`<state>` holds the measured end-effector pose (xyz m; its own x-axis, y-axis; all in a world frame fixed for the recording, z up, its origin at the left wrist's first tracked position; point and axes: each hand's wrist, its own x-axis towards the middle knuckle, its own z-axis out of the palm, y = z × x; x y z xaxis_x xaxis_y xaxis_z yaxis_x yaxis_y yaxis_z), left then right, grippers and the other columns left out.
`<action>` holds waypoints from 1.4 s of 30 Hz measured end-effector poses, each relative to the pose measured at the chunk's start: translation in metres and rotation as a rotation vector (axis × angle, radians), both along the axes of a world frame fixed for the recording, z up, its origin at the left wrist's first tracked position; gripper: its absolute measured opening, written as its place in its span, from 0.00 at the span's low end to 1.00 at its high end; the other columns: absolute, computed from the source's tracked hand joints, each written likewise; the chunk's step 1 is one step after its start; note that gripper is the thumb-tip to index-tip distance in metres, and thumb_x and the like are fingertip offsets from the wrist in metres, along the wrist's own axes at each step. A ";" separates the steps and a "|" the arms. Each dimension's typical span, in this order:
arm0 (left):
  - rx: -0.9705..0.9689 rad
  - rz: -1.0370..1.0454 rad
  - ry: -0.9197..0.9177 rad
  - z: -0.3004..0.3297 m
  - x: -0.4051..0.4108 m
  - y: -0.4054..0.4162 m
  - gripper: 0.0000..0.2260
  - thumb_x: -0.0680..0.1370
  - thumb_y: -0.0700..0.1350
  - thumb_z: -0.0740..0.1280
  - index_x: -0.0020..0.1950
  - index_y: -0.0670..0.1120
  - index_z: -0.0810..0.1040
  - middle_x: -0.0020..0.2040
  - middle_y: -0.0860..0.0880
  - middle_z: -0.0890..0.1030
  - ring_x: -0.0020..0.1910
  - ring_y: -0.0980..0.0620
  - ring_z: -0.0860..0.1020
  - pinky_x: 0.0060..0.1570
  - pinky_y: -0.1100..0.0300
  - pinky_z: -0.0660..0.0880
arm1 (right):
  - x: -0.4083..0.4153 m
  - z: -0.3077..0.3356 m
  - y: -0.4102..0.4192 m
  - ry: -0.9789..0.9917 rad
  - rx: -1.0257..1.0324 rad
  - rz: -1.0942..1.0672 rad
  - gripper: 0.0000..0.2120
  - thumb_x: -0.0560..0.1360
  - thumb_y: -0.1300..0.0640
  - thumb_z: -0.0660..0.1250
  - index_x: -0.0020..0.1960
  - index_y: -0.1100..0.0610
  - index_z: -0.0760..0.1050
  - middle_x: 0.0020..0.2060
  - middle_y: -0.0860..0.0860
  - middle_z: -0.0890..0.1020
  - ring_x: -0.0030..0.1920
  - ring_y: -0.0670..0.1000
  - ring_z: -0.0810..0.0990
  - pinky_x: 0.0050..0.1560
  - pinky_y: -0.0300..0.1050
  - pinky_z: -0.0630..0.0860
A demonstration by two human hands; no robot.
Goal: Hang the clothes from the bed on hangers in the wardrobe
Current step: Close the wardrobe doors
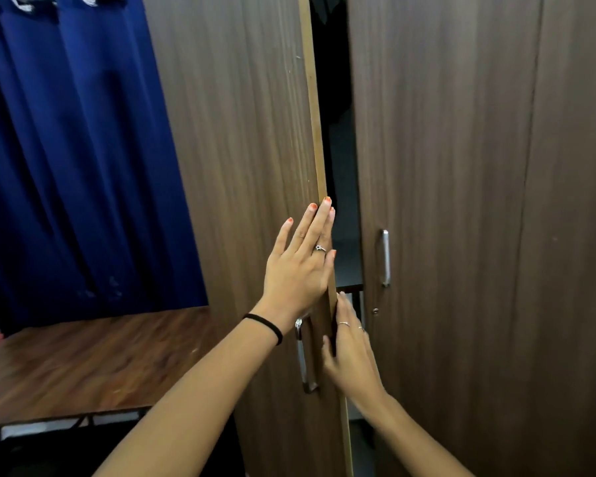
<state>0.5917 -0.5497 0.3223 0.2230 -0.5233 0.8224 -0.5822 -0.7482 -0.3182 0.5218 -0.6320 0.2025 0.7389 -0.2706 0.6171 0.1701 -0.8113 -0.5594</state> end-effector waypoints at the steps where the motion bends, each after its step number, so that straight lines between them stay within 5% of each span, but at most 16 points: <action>1: -0.007 0.004 0.007 -0.001 0.005 -0.011 0.28 0.82 0.51 0.53 0.79 0.46 0.48 0.79 0.51 0.46 0.78 0.52 0.46 0.75 0.52 0.47 | 0.004 0.001 -0.011 0.028 -0.033 -0.029 0.36 0.79 0.58 0.62 0.79 0.54 0.44 0.78 0.49 0.52 0.76 0.48 0.54 0.73 0.42 0.54; 8: -0.034 -0.007 0.067 -0.001 0.045 -0.084 0.27 0.81 0.50 0.48 0.79 0.45 0.47 0.80 0.49 0.47 0.78 0.50 0.48 0.75 0.49 0.53 | 0.043 0.011 -0.090 0.170 -0.227 -0.140 0.40 0.79 0.52 0.64 0.79 0.52 0.40 0.77 0.53 0.38 0.78 0.52 0.48 0.75 0.51 0.51; 14: -0.038 -0.005 0.101 0.000 0.082 -0.123 0.27 0.82 0.51 0.48 0.79 0.46 0.44 0.80 0.49 0.44 0.78 0.50 0.46 0.75 0.50 0.51 | 0.078 0.014 -0.132 0.147 -0.192 -0.223 0.45 0.76 0.45 0.66 0.78 0.54 0.38 0.77 0.55 0.38 0.78 0.55 0.44 0.75 0.56 0.47; 20: -0.082 0.026 0.144 -0.003 0.114 -0.155 0.28 0.82 0.52 0.48 0.79 0.44 0.41 0.79 0.46 0.41 0.78 0.50 0.44 0.75 0.52 0.51 | 0.118 0.013 -0.171 0.130 -0.118 -0.369 0.60 0.61 0.30 0.69 0.78 0.56 0.42 0.76 0.64 0.47 0.76 0.64 0.53 0.69 0.66 0.57; 24: -0.068 0.030 0.172 0.001 0.130 -0.169 0.28 0.83 0.53 0.45 0.78 0.44 0.39 0.79 0.47 0.39 0.77 0.51 0.41 0.75 0.52 0.48 | 0.138 0.019 -0.185 0.137 -0.105 -0.354 0.62 0.62 0.32 0.71 0.78 0.55 0.34 0.76 0.63 0.40 0.77 0.64 0.47 0.71 0.66 0.53; 31: -0.040 0.030 0.206 0.007 0.156 -0.178 0.28 0.84 0.44 0.51 0.78 0.47 0.37 0.79 0.51 0.38 0.77 0.53 0.43 0.75 0.53 0.52 | 0.167 0.016 -0.199 0.011 -0.098 -0.368 0.65 0.55 0.38 0.80 0.79 0.55 0.45 0.73 0.65 0.59 0.68 0.66 0.68 0.59 0.64 0.73; 37: -0.071 0.034 0.223 0.004 0.175 -0.192 0.28 0.83 0.43 0.52 0.78 0.48 0.37 0.79 0.51 0.39 0.78 0.53 0.42 0.76 0.52 0.52 | 0.184 0.010 -0.206 -0.058 -0.119 -0.398 0.63 0.54 0.41 0.81 0.78 0.55 0.49 0.71 0.65 0.61 0.65 0.65 0.70 0.55 0.62 0.74; 42: -0.082 0.027 0.210 0.004 0.189 -0.199 0.27 0.83 0.46 0.50 0.78 0.47 0.40 0.79 0.51 0.42 0.78 0.52 0.45 0.75 0.50 0.54 | 0.200 0.005 -0.210 -0.092 -0.129 -0.420 0.65 0.56 0.42 0.81 0.79 0.53 0.43 0.72 0.65 0.61 0.65 0.64 0.67 0.56 0.64 0.72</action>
